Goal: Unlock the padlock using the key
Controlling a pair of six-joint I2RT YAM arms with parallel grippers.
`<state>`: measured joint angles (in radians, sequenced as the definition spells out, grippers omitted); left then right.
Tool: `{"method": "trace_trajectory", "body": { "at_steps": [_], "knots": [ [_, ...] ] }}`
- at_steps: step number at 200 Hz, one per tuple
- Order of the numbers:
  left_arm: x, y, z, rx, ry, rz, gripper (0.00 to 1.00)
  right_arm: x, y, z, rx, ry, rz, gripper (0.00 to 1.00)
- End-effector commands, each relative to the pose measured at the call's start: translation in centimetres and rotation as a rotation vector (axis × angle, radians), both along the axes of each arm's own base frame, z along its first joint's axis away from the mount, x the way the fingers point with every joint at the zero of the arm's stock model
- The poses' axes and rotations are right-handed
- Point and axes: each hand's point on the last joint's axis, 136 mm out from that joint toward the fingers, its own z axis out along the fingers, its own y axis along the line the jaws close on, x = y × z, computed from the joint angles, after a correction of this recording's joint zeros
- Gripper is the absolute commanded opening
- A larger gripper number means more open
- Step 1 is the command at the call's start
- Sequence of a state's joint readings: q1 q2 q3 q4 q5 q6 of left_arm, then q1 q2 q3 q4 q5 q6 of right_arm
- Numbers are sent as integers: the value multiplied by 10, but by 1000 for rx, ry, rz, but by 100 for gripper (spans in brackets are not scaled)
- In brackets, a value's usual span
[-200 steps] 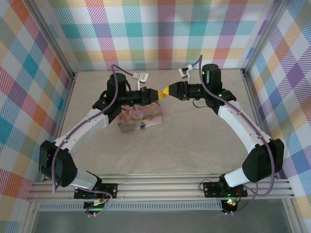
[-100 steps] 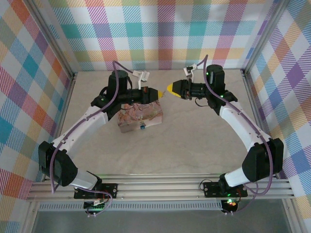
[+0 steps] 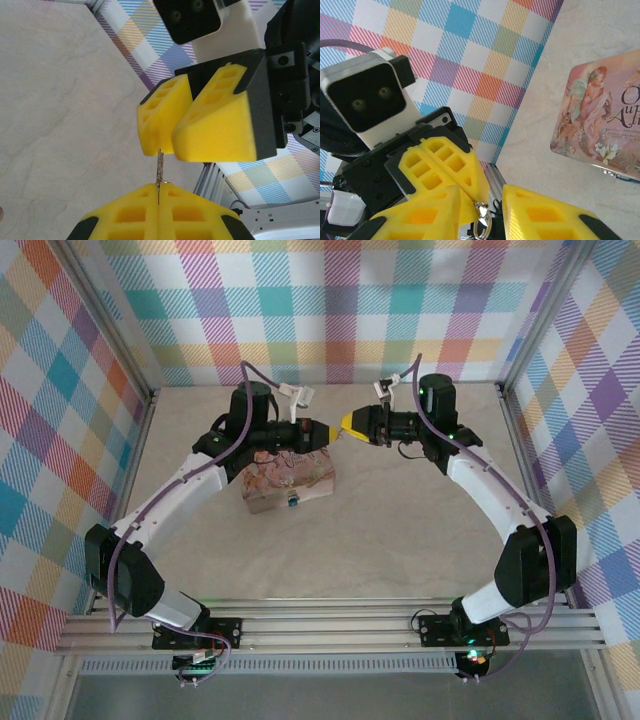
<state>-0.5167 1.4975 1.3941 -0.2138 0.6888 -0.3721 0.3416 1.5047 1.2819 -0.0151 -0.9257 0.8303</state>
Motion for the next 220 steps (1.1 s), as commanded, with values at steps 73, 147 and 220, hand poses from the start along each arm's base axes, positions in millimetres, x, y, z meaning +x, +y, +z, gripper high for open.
{"method": "trace_trajectory", "body": {
  "at_steps": [73, 147, 220],
  "knots": [
    [6, -6, 14, 2, -59, -6, 0, -6, 4, 0, -1, 4, 41, 17],
    [1, -8, 12, 24, -66, -20, 0, -4, 3, -3, 4, 7, 35, 3],
    [0, -7, 8, 44, -73, -17, 0, 1, -4, -3, 4, 47, -30, 21]
  ]
}}
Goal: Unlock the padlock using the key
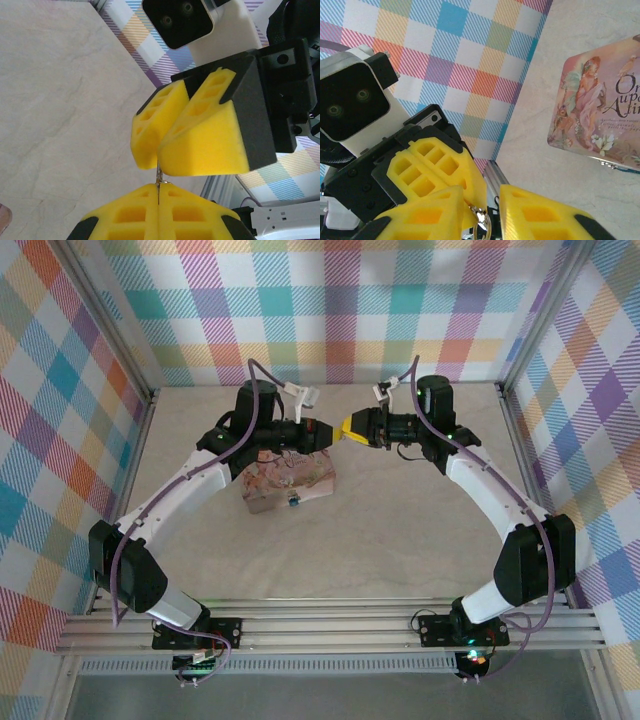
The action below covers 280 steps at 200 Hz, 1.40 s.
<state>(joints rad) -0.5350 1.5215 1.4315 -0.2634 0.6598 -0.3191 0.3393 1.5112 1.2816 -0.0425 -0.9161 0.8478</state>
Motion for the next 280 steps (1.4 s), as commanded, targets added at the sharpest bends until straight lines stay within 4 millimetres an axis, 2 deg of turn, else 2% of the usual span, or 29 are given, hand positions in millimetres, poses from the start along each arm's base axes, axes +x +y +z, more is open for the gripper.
{"method": "trace_trajectory", "body": {
  "at_steps": [1, 69, 80, 84, 95, 116, 120, 131, 143, 188, 280],
  "knots": [
    [-1, -2, 12, -1, -50, -9, 0, -1, -3, 4, 16, -1, -17, 21],
    [-2, -3, 13, 4, -64, -8, 0, -3, -2, 4, 26, -1, -7, 0],
    [-1, -2, 14, 5, -63, -1, 0, -5, -2, 3, 21, -12, -2, 0],
    [-3, -1, 7, 22, -33, 3, 0, -5, -2, 3, 19, -21, 0, 0],
    [-2, 1, 5, 26, -18, 14, 0, -7, -3, 4, 4, -51, 6, 0],
    [1, 6, 3, -1, 35, 46, 22, -13, -6, 5, -52, -132, 34, 0],
    [4, 6, 8, -32, 26, 50, 25, -15, -6, 5, -65, -149, 43, 0],
    [6, 9, 13, -98, 49, 54, 32, -19, -8, 7, -98, -200, 66, 0],
    [7, 13, 20, -179, 64, 44, 35, -23, -9, 11, -116, -248, 96, 0],
    [-3, 5, 30, -302, 118, -61, 32, -24, -11, 20, -59, -271, 155, 0],
    [-14, -12, 20, -293, 189, -148, 26, -29, -10, 25, -26, -290, 185, 0]
  ]
}}
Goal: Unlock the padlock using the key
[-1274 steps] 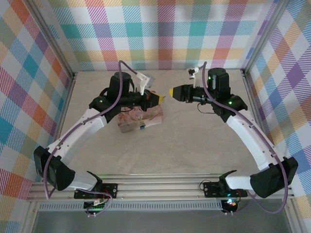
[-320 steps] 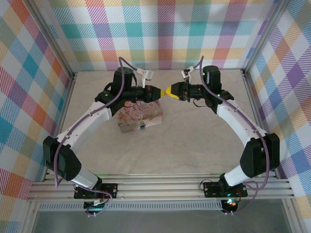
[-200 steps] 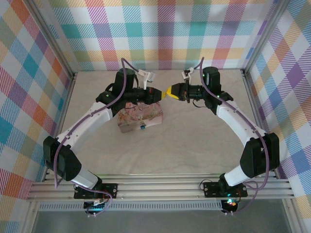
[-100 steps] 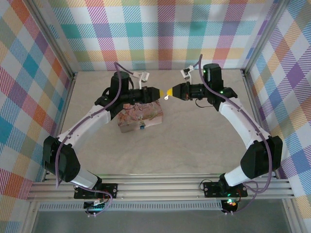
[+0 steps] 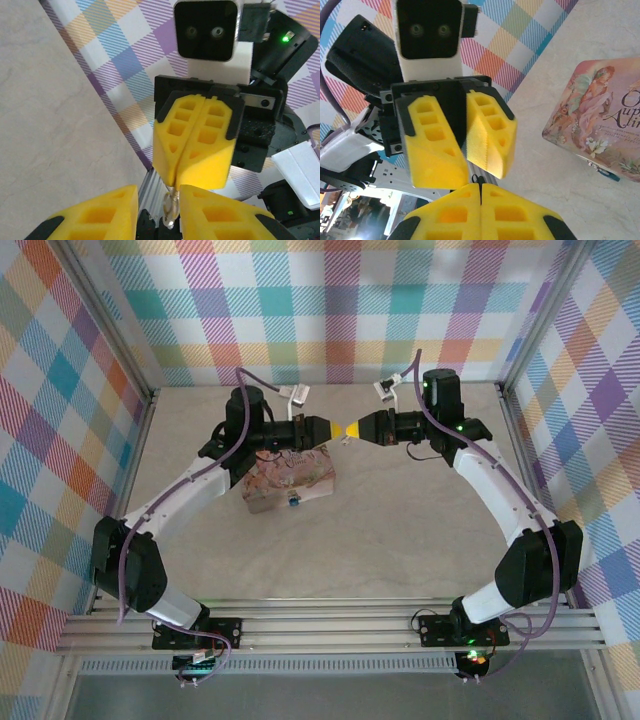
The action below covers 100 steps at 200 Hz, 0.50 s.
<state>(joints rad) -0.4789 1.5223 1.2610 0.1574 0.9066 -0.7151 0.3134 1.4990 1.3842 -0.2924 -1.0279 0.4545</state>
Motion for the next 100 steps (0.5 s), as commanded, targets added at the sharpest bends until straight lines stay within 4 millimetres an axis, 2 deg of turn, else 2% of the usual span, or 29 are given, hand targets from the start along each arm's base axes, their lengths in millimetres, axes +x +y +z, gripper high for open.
{"method": "trace_trajectory", "body": {
  "at_steps": [1, 65, 100],
  "knots": [
    [-9, -9, 8, -17, -15, -57, 26, -6, -1, 9, 25, -47, 38, 0],
    [-10, -12, 5, -6, -12, -68, 10, -9, -1, 7, 30, -35, 52, 0],
    [-11, -12, 3, 0, -2, -70, 7, -7, -1, 6, 24, -32, 39, 0]
  ]
}}
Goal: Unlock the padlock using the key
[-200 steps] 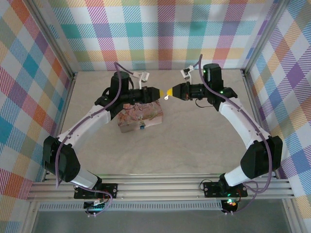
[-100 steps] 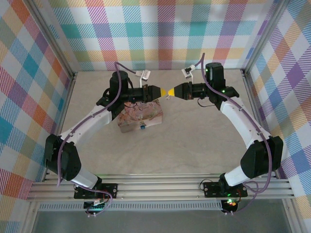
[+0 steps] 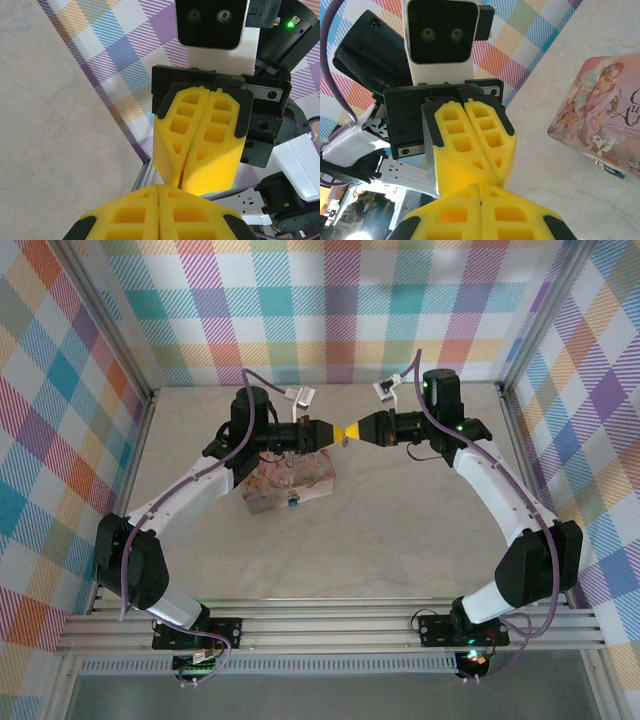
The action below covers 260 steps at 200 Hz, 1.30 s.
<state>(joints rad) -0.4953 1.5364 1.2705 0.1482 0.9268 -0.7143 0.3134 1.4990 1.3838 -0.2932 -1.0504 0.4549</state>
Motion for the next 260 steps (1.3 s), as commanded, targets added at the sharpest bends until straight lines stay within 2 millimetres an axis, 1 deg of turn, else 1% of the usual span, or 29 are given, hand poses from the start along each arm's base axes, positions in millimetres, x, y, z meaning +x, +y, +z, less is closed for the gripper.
{"method": "trace_trajectory", "body": {
  "at_steps": [1, 13, 43, 62, 92, 114, 148, 178, 230, 260],
  "knots": [
    [-5, -5, 6, -3, -14, -33, 7, -4, -2, 4, 15, -36, 19, 0],
    [-6, -5, 6, -3, -14, -34, 9, -2, -2, 2, 7, -35, 7, 0],
    [-5, -1, 7, -1, -17, -12, 20, 2, -4, -6, -22, -24, -26, 0],
    [-4, 2, 11, -16, -25, 2, 23, 3, -5, -9, -37, -22, -39, 0],
    [-4, 6, 16, -29, -33, 9, 22, 4, -6, -11, -45, -22, -49, 0],
    [-7, 5, 14, -27, -27, -4, 19, 5, -6, -12, -44, -20, -52, 0],
    [-10, 2, 7, -10, -15, -18, 19, 4, -5, -8, -31, -22, -44, 0],
    [-12, -1, 6, -8, -11, -31, 17, 3, -4, -9, -27, -12, -37, 0],
    [-12, -1, 1, 4, -4, -33, 18, 3, -4, -10, -23, -5, -34, 0],
    [-12, -3, -1, 14, -3, -37, 21, 4, -3, -8, -12, -2, -31, 0]
  ]
}}
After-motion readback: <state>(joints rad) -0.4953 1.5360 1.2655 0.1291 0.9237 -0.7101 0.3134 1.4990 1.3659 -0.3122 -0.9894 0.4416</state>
